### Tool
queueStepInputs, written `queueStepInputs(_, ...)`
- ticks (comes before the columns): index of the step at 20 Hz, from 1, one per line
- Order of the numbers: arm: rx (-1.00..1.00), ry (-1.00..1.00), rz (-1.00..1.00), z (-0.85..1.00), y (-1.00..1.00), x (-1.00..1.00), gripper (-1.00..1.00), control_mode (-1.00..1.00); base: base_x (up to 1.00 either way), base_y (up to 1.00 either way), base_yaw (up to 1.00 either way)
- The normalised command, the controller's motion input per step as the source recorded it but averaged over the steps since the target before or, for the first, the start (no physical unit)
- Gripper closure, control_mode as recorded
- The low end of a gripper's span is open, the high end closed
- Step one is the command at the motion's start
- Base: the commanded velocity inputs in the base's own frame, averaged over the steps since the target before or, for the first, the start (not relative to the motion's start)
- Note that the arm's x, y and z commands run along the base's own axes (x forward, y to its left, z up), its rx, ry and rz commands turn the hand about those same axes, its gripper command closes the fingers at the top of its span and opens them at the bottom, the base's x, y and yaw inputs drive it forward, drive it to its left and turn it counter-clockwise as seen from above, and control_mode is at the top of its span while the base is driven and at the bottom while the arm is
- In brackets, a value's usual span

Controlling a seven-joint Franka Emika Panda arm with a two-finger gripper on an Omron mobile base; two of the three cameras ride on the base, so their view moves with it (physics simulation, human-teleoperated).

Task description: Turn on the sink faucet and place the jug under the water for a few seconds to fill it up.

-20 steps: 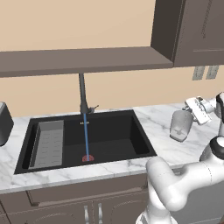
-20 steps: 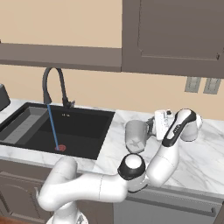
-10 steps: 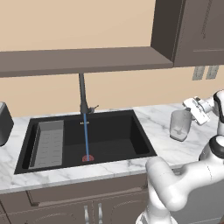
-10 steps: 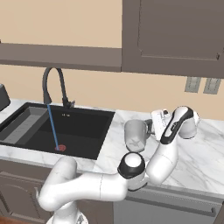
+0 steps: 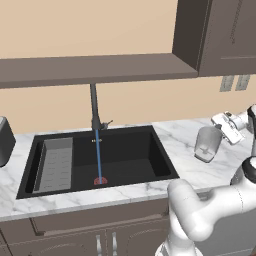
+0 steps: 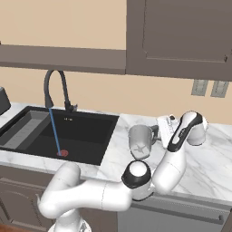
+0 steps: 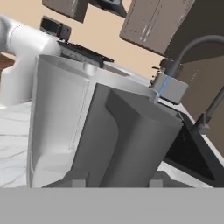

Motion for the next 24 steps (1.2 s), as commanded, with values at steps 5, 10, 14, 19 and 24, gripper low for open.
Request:
queueStepInputs(5,0.0,0.0,-0.19,0.16,0.15,-0.36,1.0,-1.0,0.0,0.0,0.0)
queueStepInputs(10,0.0,0.0,-0.27,0.2,0.41,-0.15,1.0,-1.0,0.0,0.0,0.0)
queueStepInputs(14,0.0,0.03,-0.3,0.06,0.54,-0.01,1.0,-1.0,0.0,0.0,0.0)
queueStepInputs(19,0.0,0.07,-0.28,0.04,0.54,-0.16,1.0,-1.0,0.0,0.0,0.0)
queueStepInputs(24,0.0,0.11,-0.23,0.21,0.56,-0.24,1.0,-1.0,0.0,0.0,0.0)
